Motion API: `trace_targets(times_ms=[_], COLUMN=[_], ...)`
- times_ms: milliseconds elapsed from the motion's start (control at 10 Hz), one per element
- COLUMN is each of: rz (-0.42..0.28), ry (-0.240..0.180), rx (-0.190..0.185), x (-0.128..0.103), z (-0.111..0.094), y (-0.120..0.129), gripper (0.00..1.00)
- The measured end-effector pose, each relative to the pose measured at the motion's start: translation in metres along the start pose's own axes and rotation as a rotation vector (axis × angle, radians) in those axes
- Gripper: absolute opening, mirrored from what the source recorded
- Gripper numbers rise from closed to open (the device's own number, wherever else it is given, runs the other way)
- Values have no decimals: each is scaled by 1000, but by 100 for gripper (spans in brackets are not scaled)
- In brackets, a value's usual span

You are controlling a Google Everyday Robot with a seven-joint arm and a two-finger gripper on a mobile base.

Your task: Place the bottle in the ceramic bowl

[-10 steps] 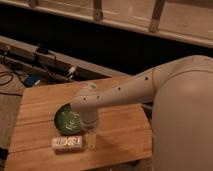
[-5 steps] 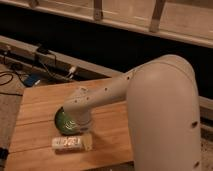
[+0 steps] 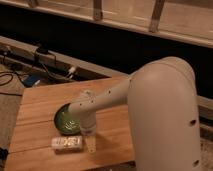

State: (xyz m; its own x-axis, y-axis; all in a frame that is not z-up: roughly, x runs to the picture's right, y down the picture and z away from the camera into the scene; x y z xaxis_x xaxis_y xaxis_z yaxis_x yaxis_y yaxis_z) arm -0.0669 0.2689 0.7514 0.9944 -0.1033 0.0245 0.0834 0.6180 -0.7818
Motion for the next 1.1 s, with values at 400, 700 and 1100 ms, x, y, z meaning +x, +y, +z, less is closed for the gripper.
trace_targets(times_ms=[400,700,1100], rz=[-15,-36,-74], ry=[-63,-97,-106], rx=[-40,-34,33], x=[-11,-26,-49], z=[28,28,3], y=[10,15,29], gripper=[80,80,80])
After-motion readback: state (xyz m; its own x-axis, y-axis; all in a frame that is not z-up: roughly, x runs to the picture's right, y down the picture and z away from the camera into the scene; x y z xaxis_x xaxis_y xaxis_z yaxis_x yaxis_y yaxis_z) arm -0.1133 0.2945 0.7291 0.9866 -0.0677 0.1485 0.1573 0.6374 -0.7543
